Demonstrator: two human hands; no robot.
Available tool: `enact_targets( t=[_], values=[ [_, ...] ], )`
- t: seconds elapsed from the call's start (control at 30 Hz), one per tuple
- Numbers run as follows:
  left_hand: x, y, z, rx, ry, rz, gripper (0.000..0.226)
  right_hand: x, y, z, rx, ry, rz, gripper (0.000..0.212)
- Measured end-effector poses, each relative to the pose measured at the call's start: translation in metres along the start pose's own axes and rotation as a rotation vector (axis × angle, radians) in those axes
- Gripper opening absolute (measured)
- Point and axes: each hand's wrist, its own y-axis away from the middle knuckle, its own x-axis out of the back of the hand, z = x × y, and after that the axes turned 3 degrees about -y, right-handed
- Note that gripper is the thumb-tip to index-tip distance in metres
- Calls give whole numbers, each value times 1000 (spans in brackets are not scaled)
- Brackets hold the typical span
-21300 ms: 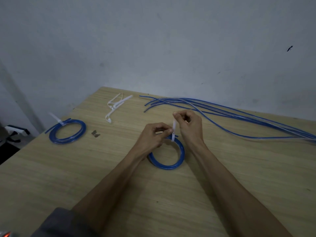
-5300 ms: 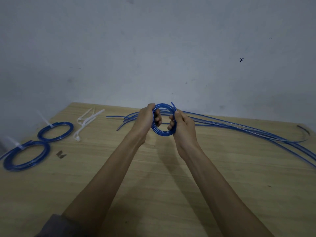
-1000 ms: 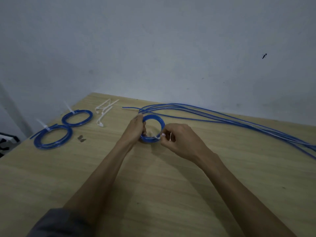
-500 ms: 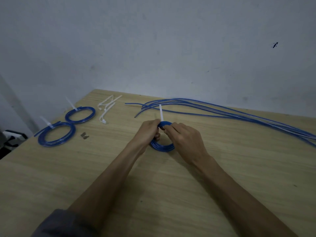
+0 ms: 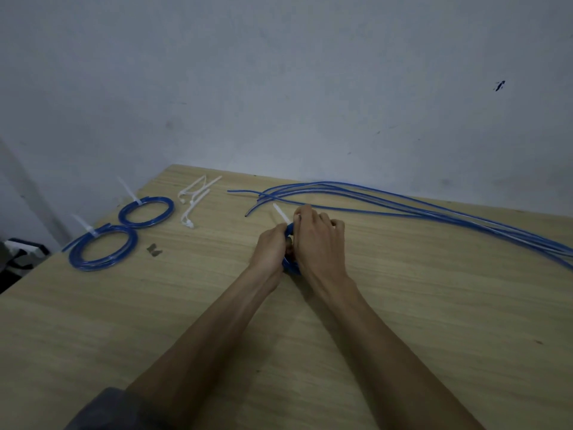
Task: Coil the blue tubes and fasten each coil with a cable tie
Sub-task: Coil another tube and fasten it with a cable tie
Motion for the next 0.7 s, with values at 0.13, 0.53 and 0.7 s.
enact_targets(
  t=[0.13,0.53,0.7],
  values=[
    [0,-1,-7,-43,-42,84,31,-9,-6,-12,-77,-14,-112,26],
    [47,-21,0,-448,-438,154,29,-32,2,-6,-45,-281,-210,20],
    [50,-32,10,-240,-104,63,31,-37,1,-5,2,-238,-242,21]
  ],
)
